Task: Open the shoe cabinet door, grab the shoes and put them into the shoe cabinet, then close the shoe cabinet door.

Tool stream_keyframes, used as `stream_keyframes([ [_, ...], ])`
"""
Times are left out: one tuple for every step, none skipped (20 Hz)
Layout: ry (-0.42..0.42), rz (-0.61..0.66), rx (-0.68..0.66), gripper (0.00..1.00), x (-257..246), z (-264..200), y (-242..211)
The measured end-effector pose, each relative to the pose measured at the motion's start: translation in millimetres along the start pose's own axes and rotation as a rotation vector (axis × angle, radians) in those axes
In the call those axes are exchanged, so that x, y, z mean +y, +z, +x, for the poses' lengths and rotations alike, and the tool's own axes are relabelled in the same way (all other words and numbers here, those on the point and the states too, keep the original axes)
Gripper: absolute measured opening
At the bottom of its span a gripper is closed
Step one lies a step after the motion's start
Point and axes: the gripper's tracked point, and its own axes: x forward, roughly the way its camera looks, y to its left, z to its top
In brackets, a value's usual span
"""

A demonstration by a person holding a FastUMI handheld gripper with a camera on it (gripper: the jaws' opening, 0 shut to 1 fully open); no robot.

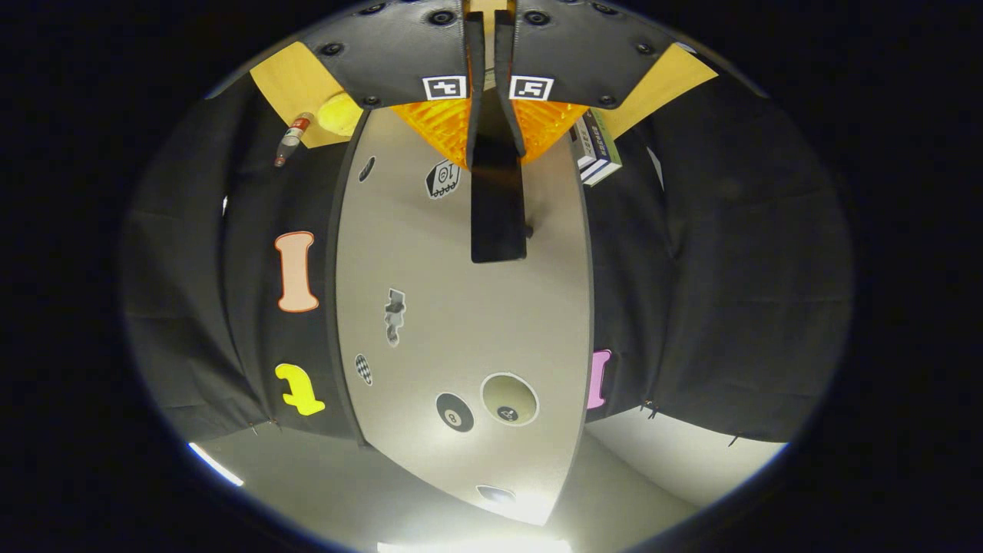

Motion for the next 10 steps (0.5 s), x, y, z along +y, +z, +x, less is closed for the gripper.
stream_keyframes([
  [-0.008, -0.001, -0.001, 0.06, -2, -1, 0],
  [-0.017, -0.002, -0.001, 0.06, -4, -2, 0],
  [-0.027, -0.003, 0.0, 0.06, -7, -3, 0],
  [-0.039, -0.005, 0.001, 0.06, -9, -5, 0],
  [-0.05, -0.006, 0.002, 0.06, -12, -5, 0],
  [-0.063, -0.006, 0.002, 0.06, -15, -7, 0],
  [-0.076, -0.005, 0.002, 0.06, -17, -8, 0],
  [-0.092, -0.006, 0.001, 0.06, -20, -9, 1],
  [-0.11, -0.012, -0.001, 0.06, -24, -10, 1],
  [-0.125, -0.017, -0.004, 0.05, -28, -10, 2],
])
